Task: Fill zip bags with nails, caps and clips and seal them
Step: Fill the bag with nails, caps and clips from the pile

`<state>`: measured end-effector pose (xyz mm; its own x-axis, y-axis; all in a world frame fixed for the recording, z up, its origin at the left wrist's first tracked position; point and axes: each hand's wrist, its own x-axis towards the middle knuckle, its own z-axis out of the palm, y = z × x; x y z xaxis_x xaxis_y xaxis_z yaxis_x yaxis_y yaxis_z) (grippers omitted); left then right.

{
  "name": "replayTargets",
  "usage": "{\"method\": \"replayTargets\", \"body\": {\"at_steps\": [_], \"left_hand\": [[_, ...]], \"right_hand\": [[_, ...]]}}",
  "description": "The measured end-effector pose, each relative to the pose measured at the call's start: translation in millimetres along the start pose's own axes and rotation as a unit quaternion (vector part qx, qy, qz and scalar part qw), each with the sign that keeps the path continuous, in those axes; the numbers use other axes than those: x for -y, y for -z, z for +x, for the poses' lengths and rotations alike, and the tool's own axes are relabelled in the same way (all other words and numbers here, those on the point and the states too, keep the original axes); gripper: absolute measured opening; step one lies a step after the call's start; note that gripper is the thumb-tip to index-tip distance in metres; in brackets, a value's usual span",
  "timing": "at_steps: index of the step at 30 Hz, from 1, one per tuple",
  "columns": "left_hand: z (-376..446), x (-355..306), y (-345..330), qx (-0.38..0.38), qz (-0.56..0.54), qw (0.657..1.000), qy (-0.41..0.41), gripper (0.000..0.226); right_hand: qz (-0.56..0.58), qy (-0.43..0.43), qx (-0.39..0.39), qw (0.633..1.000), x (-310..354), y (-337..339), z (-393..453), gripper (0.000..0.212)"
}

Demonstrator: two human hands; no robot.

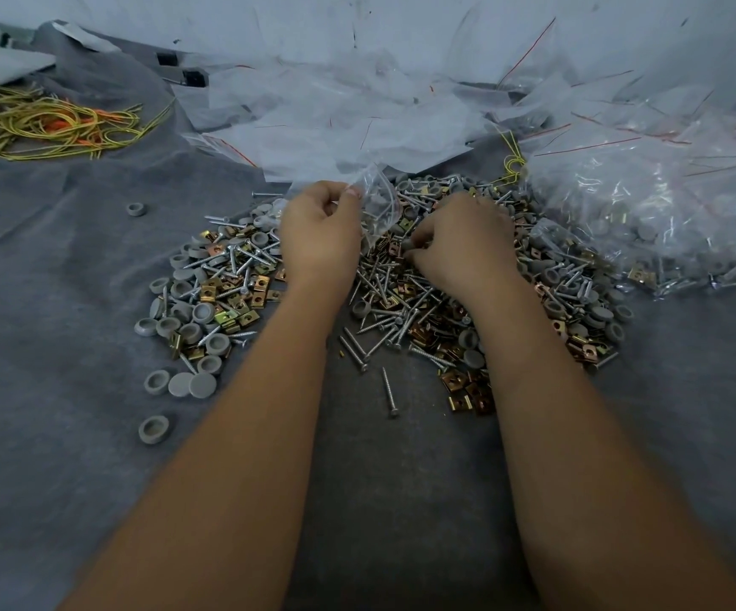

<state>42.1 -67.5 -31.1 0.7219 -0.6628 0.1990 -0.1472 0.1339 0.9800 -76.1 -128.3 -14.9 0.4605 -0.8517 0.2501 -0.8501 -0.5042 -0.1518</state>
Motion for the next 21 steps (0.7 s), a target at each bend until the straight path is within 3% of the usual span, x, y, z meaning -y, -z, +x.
{"method": "replayTargets", "body": {"at_steps": [10, 14, 21], "left_hand": [[0.2, 0.2, 0.4, 0.005, 0.009, 1.0, 0.0, 0.02], [0.6, 0.2, 0.5, 0.003, 0.008, 1.0, 0.0, 0.018], [0.1, 0.1, 1.6, 0.007, 0.014, 1.0, -0.003, 0.018]], "right_hand": [[0.084, -0.002, 0.006, 0.996, -4.0, 1.0, -3.2, 0.007], [0.134, 0.023, -0.012, 0.991, -4.9, 2.9, -5.6, 0.013], [0.331, -0.011, -0.079, 0.94, -7.8, 6.3, -7.0, 0.014]]}}
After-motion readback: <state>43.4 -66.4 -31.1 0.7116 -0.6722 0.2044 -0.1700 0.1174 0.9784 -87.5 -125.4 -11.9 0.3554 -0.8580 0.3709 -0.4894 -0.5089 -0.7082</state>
